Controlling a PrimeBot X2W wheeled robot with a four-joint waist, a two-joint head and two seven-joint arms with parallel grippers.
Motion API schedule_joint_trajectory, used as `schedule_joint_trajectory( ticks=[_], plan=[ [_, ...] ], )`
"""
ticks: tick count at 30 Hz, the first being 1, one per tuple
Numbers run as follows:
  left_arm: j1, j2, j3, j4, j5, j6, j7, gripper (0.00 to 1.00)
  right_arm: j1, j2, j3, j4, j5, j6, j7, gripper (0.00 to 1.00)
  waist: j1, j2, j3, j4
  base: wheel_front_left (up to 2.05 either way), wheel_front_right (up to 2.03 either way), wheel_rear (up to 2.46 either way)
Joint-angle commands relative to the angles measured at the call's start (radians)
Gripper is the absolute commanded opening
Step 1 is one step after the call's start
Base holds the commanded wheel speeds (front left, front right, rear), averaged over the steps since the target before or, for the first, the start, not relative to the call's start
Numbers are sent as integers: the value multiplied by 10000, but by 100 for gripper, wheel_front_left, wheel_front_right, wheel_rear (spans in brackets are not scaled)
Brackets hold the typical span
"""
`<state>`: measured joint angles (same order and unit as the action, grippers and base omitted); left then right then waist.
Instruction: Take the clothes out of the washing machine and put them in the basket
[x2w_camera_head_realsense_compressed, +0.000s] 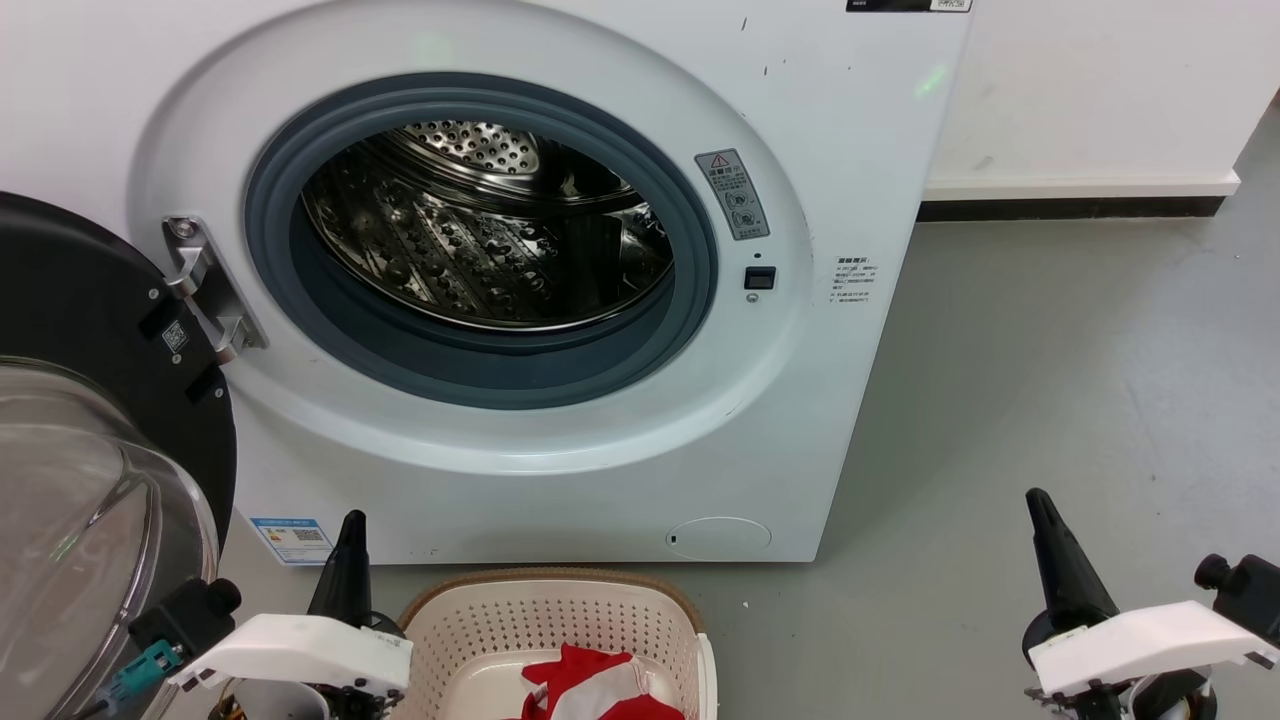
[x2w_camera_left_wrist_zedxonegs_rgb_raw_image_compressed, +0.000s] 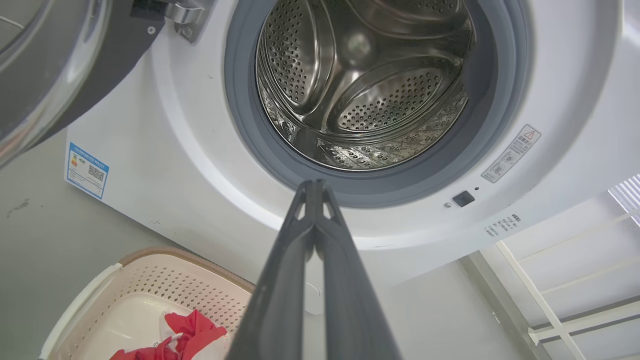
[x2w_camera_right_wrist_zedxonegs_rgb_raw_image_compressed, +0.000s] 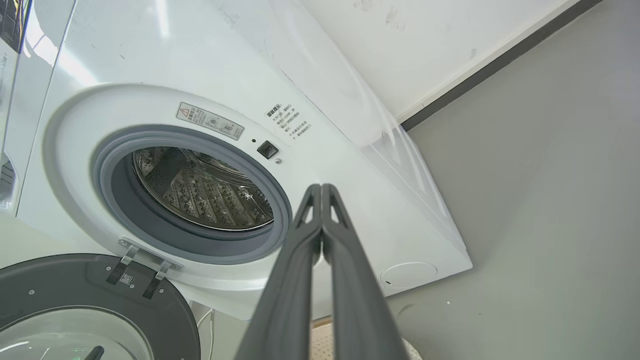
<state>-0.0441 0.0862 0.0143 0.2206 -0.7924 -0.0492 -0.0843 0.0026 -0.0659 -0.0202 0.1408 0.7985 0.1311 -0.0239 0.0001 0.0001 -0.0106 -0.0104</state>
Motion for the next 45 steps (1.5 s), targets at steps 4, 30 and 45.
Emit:
schedule_joint_trajectory(
  ticks=[4, 30, 45],
  plan=[
    [-288, -9, 134, -73, -725, -100, 165, 0, -316, -92, -62, 14, 780, -1, 91, 0, -1, -1, 7, 6, 0, 0, 0],
    [-472, -155, 493, 56, -3760, -414, 921, 0, -661, -105, -280, 418, 3890, -2, 509, 0, -1, -1, 50, 38, 0, 0, 0],
    [-547, -213, 662, 119, -5127, -540, 1254, 0, -809, -93, -402, 615, 5268, -3, 703, 0, -1, -1, 73, 55, 0, 0, 0]
  ],
)
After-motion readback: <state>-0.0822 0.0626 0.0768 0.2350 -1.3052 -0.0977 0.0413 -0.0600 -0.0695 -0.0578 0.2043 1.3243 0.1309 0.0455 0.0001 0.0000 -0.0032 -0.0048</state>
